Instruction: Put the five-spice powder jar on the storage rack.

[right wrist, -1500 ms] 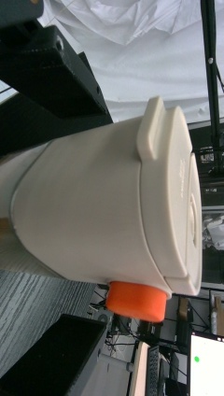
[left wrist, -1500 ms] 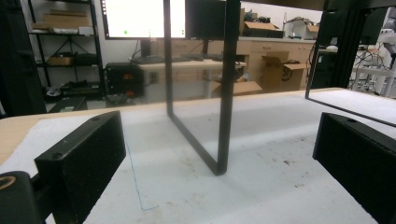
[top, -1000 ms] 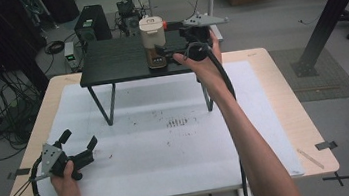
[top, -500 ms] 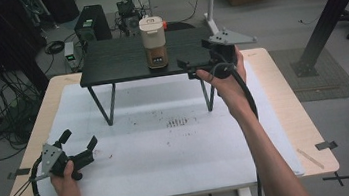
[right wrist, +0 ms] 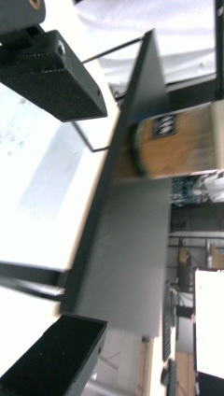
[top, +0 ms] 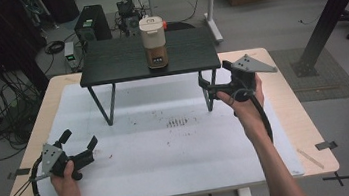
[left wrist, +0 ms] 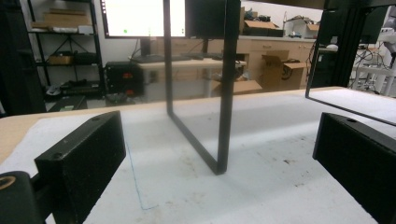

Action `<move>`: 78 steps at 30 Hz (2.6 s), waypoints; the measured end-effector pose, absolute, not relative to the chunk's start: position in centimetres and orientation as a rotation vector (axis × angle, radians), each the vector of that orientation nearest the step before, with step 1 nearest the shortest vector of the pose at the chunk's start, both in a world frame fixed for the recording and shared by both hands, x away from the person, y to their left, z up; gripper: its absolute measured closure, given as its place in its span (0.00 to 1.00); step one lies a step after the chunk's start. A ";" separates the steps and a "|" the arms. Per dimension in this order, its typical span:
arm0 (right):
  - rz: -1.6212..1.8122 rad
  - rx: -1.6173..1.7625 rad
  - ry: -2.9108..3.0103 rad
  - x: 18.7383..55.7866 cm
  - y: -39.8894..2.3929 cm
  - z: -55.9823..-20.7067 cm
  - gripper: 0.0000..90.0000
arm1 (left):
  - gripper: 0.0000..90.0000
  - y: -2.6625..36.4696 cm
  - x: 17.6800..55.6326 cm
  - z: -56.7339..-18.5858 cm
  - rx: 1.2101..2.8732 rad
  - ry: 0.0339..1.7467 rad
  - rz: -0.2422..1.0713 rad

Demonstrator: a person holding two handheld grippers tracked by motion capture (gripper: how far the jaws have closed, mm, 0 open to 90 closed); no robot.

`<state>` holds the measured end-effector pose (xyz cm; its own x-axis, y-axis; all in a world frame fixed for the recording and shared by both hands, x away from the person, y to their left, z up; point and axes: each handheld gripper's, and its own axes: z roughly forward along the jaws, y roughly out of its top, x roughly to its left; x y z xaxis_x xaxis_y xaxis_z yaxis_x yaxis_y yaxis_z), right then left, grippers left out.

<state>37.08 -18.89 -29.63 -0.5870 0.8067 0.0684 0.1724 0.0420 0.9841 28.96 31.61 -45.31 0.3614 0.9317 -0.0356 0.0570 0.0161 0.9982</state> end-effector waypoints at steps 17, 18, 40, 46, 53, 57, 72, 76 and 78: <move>1.486 1.097 1.734 34.7 -22.7 -39.9 0.01 | 0.03 31.6 29.0 -45.3 1.382 0.980 0.889; 1.473 1.100 1.731 34.6 -22.8 -40.6 0.01 | 0.03 31.6 29.0 -45.3 1.382 0.980 0.889; 1.380 1.087 1.654 33.0 -24.1 -44.8 0.02 | 0.03 31.6 29.0 -45.3 1.382 0.980 0.888; 1.377 1.044 1.633 32.6 -23.9 -44.9 0.02 | 0.03 31.6 29.0 -45.3 1.381 0.982 0.889; 1.448 0.994 1.527 31.6 -24.4 -45.2 0.03 | 0.03 31.6 29.0 -45.3 1.383 0.981 0.893; 1.484 1.011 1.505 31.6 -24.7 -45.3 0.02 | 0.03 31.6 29.0 -45.3 1.383 0.982 0.892; 1.491 0.992 1.496 31.4 -24.7 -45.3 0.02 | 0.03 31.5 28.9 -45.3 1.384 0.982 0.897; 1.490 0.993 1.496 31.4 -24.7 -45.3 0.02 | 0.03 31.5 28.9 -45.3 1.384 0.979 0.901; 1.491 0.993 1.496 31.4 -24.7 -45.3 0.02 | 0.03 31.5 28.9 -45.3 1.383 0.979 0.903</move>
<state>31.39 -24.72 -45.32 -0.3848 0.9230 -0.0034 -0.0005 0.0035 1.0000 28.89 31.48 -45.32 0.3543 0.9348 -0.0245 0.0513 0.0068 0.9987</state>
